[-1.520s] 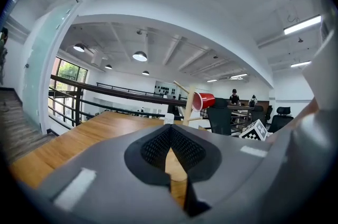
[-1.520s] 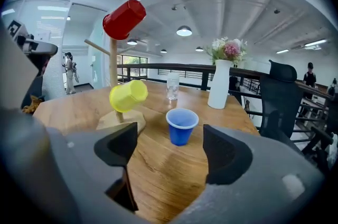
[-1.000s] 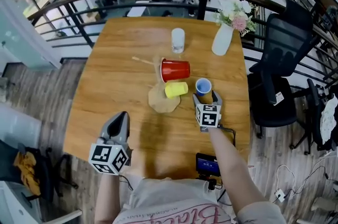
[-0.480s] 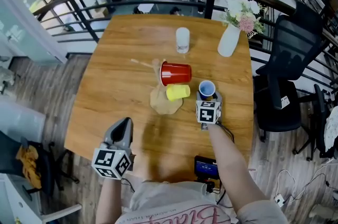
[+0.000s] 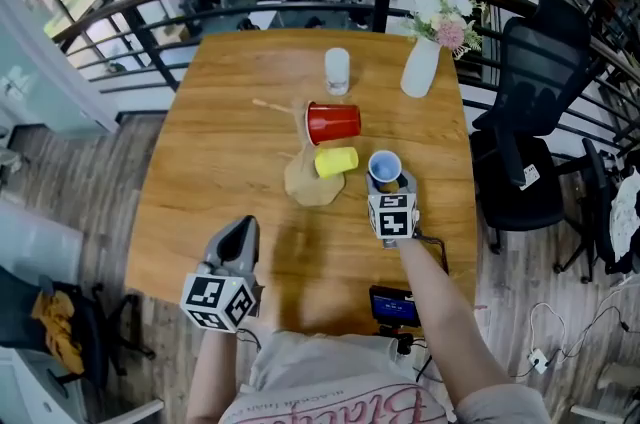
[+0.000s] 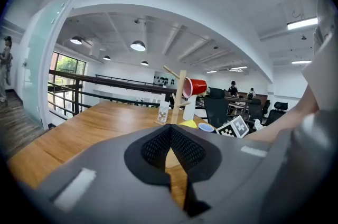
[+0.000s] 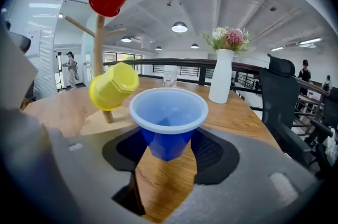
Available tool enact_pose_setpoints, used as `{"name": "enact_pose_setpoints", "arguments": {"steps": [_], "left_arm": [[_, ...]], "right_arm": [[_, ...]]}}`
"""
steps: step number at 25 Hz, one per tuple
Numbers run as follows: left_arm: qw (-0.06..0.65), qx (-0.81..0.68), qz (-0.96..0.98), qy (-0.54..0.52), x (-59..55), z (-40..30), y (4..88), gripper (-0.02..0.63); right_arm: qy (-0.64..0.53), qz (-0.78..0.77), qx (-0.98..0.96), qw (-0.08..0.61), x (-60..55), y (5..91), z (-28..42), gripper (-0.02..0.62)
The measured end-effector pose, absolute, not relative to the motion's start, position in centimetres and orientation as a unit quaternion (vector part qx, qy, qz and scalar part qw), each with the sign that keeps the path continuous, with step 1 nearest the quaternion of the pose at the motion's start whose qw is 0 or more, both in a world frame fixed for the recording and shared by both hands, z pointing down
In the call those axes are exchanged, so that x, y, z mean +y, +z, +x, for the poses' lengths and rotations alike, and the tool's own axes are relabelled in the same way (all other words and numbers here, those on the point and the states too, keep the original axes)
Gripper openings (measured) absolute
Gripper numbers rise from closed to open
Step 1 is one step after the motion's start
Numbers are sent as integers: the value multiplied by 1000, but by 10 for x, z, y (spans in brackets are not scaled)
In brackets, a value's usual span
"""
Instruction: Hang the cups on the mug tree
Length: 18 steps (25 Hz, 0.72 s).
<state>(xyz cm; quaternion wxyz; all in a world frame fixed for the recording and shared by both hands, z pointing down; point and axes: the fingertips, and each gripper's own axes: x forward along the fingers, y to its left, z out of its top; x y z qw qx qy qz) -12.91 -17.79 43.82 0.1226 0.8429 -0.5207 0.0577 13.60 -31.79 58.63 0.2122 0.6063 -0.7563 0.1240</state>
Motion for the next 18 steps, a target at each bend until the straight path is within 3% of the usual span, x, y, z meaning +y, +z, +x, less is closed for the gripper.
{"name": "enact_pose_setpoints", "arguments": {"steps": [18], "left_arm": [[69, -468, 881, 12, -181, -187, 401, 11]], "right_arm": [[114, 638, -734, 203, -229, 523, 71, 259]]}}
